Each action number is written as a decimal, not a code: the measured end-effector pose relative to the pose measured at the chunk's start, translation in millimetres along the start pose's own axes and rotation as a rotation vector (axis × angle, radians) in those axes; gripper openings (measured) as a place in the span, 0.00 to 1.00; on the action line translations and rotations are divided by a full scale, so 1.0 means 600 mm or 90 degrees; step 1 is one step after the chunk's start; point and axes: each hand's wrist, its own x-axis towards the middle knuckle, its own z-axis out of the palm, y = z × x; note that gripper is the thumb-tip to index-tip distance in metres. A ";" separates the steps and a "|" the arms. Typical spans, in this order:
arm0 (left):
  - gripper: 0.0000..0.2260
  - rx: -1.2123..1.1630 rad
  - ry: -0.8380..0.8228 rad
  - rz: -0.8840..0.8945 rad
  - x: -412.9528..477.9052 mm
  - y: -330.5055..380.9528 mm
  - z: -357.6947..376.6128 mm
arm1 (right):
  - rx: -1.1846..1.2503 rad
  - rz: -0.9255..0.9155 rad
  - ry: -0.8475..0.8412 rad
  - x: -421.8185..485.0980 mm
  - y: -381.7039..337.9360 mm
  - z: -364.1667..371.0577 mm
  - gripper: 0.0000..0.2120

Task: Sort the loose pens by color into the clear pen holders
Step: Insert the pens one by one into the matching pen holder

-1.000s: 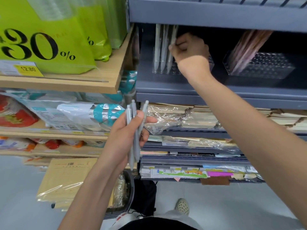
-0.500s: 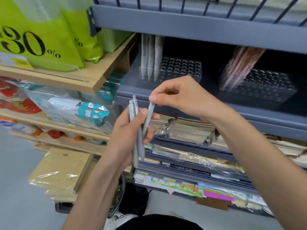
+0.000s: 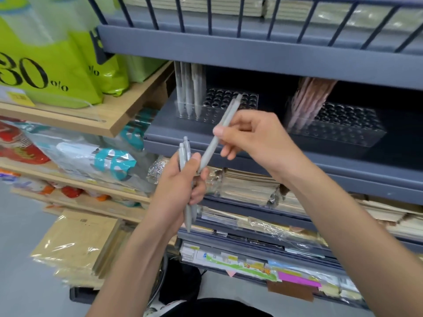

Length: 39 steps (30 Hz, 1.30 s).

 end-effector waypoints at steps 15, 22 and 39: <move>0.07 -0.050 0.042 -0.067 -0.010 0.027 -0.073 | -0.199 -0.050 0.460 0.147 0.011 -0.007 0.12; 0.14 0.087 -0.008 -0.029 -0.016 0.026 -0.099 | -0.466 -0.075 0.347 0.186 -0.002 0.015 0.14; 0.09 0.042 -0.002 -0.024 -0.004 0.033 -0.107 | -0.391 0.006 0.312 0.166 -0.018 0.022 0.12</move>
